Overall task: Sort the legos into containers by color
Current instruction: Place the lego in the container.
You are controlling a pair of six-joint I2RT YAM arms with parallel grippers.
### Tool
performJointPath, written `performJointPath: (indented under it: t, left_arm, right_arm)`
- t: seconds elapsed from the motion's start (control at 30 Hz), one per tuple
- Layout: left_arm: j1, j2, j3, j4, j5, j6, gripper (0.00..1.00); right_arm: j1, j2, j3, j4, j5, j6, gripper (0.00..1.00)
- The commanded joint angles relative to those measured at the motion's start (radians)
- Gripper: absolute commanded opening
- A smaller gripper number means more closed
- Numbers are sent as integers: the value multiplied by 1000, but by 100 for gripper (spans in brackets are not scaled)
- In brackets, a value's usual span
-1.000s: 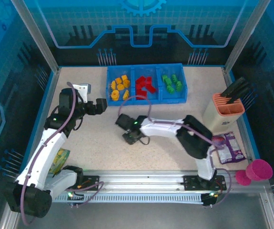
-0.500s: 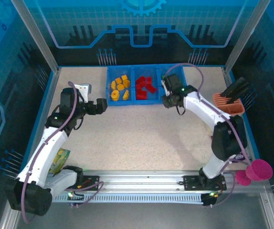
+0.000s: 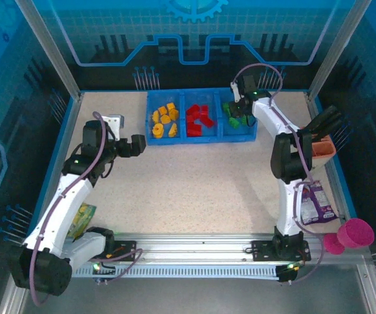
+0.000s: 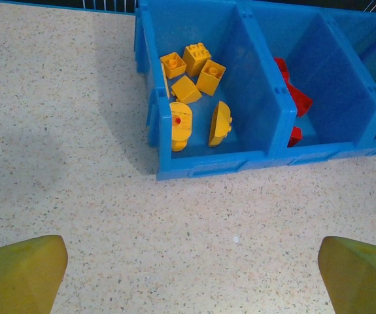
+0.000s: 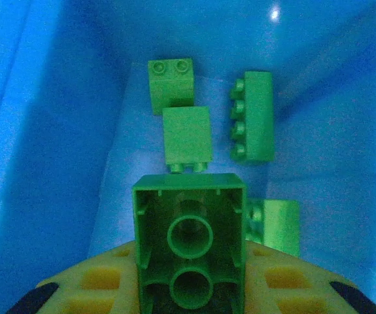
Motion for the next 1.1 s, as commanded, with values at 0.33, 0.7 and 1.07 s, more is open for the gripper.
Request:
performJointPath:
  t: [0.33, 0.7, 1.07]
  left_arm:
    - [14, 21, 26, -13, -3, 19, 99]
    - [14, 26, 28, -13, 0, 20, 99]
    - [14, 28, 29, -10, 8, 16, 99]
  right_arm:
    - [0, 220, 273, -139, -165, 70, 30]
    - [-1, 266, 317, -142, -232, 102, 36]
    - [-4, 259, 327, -141, -246, 103, 45]
